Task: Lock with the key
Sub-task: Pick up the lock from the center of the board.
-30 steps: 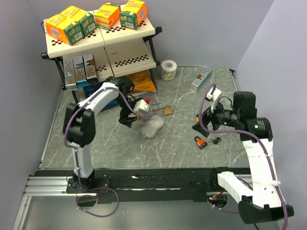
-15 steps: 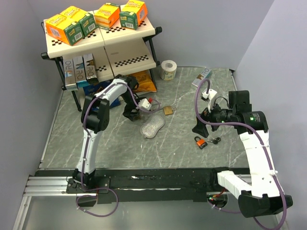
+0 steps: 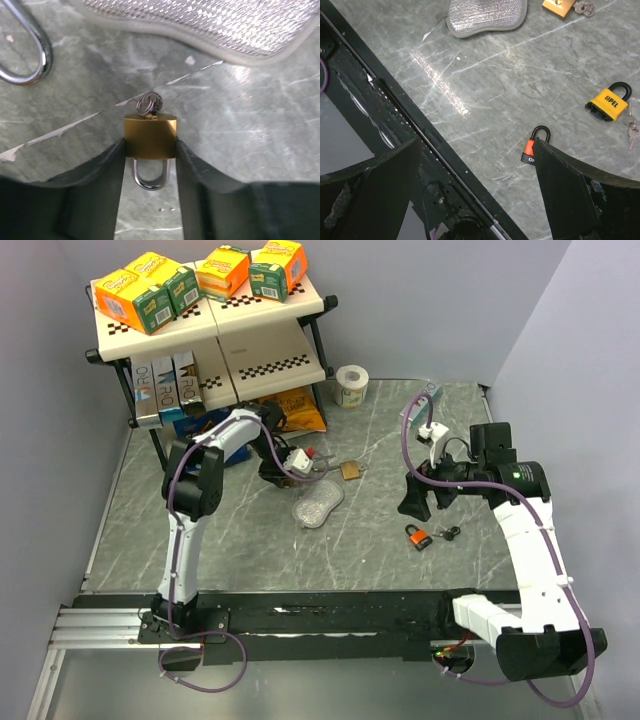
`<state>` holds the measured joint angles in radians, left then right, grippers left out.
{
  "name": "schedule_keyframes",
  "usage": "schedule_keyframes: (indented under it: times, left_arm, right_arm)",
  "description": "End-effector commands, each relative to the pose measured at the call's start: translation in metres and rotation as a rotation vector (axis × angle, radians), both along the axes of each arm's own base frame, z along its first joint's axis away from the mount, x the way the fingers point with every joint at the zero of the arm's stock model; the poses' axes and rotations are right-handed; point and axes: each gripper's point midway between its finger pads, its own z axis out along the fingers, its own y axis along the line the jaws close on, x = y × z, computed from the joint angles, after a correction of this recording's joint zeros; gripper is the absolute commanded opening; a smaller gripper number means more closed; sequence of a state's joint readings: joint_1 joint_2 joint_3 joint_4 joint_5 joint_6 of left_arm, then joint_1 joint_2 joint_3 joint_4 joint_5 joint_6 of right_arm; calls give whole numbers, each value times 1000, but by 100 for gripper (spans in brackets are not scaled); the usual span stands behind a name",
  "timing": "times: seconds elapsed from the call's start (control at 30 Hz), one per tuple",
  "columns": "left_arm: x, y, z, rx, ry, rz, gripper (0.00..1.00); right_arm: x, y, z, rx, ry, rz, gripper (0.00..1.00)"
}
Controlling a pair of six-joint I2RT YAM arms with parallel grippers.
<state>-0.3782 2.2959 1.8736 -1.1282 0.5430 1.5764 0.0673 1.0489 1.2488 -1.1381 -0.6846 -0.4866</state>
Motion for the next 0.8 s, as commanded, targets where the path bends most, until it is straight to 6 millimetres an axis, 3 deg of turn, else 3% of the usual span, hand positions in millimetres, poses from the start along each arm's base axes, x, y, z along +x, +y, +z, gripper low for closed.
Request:
schedule_keyframes:
  times: [0.0, 0.1, 0.17, 0.2, 0.27, 0.33, 0.4, 0.43, 0.5, 0.53, 0.6, 0.63, 0.77]
  left_arm:
    - [-27, 0, -9, -19, 80, 17, 42]
    - [-42, -2, 0, -32, 96, 27, 33]
    - [-48, -5, 22, -74, 81, 53, 28]
    - [-59, -2, 22, -73, 101, 64, 26]
    - [-64, -3, 43, -101, 63, 89, 13]
    - [-75, 1, 50, -91, 68, 127, 3]
    - [-85, 3, 69, -104, 32, 129, 1]
    - [-84, 4, 89, -122, -34, 139, 1]
    - [-97, 4, 96, -114, -74, 127, 1]
    - [-100, 6, 114, -123, -142, 121, 1]
    - [-115, 9, 117, -70, -200, 86, 1]
    - [-121, 10, 131, -80, -245, 72, 1]
    - [-143, -1, 161, -138, -285, 50, 1]
  right_arm:
    - [12, 2, 9, 44, 0, -67, 100]
    - [17, 5, 4, 69, 18, -98, 100]
    - [23, 8, 0, 96, 15, -105, 100]
    - [24, 11, -1, 110, 21, -97, 100]
    - [27, 16, -5, 137, 37, -69, 100]
    - [36, 26, -6, 182, 48, -40, 100]
    - [44, 38, -2, 242, 55, -9, 99]
    - [46, 47, -3, 265, 95, 0, 99]
    - [52, 63, 2, 306, 99, 46, 99]
    - [52, 78, 2, 319, 133, 74, 99]
    - [55, 94, 0, 330, 162, 112, 99]
    - [56, 106, 7, 341, 150, 140, 99]
    - [47, 144, 16, 373, 173, 241, 99]
